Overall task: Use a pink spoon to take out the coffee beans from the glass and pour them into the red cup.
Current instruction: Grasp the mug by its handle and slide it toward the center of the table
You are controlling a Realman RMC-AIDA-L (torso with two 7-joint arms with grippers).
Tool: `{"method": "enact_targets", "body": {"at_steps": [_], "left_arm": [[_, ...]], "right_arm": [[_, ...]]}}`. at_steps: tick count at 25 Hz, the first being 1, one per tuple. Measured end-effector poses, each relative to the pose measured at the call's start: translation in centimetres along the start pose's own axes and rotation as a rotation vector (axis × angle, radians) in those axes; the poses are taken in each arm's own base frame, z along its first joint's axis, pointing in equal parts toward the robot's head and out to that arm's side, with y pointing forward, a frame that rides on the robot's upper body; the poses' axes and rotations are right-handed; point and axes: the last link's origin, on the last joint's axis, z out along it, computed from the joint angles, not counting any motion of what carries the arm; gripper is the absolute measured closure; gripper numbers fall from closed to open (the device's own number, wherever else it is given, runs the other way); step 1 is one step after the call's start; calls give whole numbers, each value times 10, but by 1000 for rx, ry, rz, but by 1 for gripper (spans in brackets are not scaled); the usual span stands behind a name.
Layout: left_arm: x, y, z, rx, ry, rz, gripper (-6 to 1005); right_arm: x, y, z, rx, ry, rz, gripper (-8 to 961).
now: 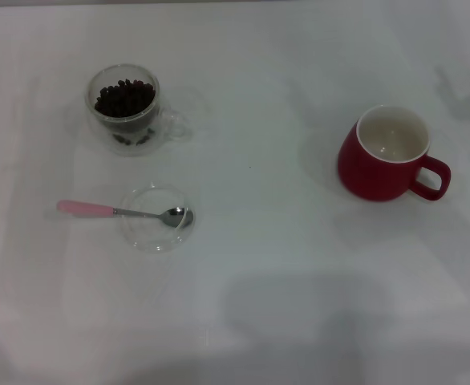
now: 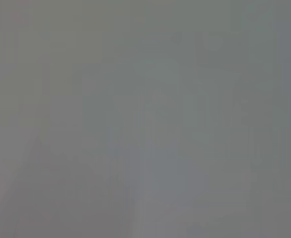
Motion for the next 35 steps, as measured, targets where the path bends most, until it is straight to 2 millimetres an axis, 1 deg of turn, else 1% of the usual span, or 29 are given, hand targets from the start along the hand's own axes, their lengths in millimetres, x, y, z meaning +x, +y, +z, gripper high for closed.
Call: {"method": "enact_targets", "body": {"at_steps": [7, 12, 16, 20, 27, 32, 35], "left_arm": [[1, 2, 5, -6, 0, 0, 123], [1, 4, 9, -10, -10, -1, 122], [0, 4, 7, -8, -13, -1, 122], [-2, -1, 2, 3, -22, 3, 122], [-4, -10, -7, 23, -27, 16, 123], [-4, -17, -11, 45, -30, 21, 123], [-2, -23, -11, 57, -19, 36, 122]], "right_arm": [[-1, -2, -3, 15, -1, 2, 227], [1, -2, 3, 12, 3, -3, 227], [2, -1, 8, 8, 7, 2, 228], [4, 0, 7, 11, 15, 14, 228], [10, -1, -3, -9, 76, 69, 229], [14, -8, -13, -111, 186, 157, 229], [15, -11, -26, -175, 261, 180, 230]]}}
